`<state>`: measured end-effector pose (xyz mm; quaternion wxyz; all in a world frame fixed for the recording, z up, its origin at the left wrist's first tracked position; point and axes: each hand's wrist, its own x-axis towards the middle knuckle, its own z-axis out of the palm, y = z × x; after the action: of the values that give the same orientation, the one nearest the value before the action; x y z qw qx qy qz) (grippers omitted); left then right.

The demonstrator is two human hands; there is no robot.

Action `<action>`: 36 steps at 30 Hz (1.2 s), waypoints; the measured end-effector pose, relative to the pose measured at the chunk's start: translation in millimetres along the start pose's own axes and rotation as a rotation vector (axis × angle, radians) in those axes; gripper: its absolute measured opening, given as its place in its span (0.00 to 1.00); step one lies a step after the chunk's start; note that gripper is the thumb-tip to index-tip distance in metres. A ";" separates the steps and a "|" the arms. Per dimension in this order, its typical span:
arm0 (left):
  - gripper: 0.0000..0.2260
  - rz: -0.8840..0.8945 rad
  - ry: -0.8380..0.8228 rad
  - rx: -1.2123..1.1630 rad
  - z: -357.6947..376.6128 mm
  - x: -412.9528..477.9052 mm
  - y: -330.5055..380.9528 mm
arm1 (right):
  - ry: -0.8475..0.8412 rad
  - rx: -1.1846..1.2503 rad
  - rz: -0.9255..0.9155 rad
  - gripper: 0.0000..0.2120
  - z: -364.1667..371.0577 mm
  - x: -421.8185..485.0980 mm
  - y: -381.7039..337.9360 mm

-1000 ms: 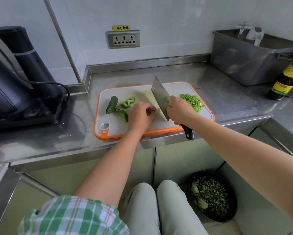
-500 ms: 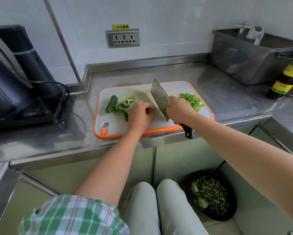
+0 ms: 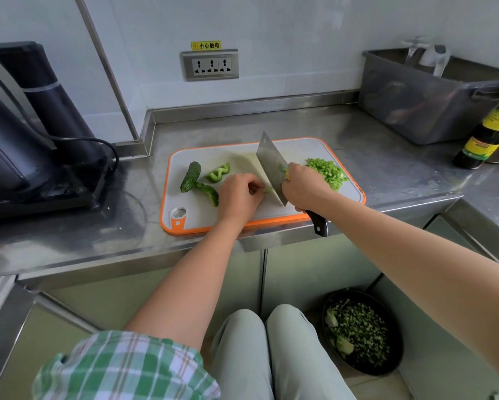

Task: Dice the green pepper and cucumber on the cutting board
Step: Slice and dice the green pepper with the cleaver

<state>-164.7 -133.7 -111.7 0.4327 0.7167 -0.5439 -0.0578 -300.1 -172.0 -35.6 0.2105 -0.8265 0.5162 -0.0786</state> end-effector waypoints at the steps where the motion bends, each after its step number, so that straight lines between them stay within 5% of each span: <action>1: 0.05 -0.002 -0.001 0.001 -0.2 0.0 0.0 | 0.008 0.014 0.004 0.03 -0.9 -0.4 0.5; 8: 0.05 -0.004 -0.005 -0.021 -1.5 0.1 0.7 | -0.098 -0.075 -0.028 0.04 -9.8 -6.5 -6.7; 30: 0.04 -0.018 0.020 -0.050 -2.6 -0.3 2.1 | -0.009 -0.002 -0.009 0.02 -0.3 -3.4 0.0; 36: 0.06 -0.027 0.034 -0.065 -2.5 0.0 1.1 | -0.067 -0.031 -0.034 0.11 -8.2 -5.9 -2.5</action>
<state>-164.1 -132.3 -109.5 0.4639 0.7104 -0.5247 -0.0692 -303.6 -168.0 -26.6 0.2137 -0.8403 0.4960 -0.0464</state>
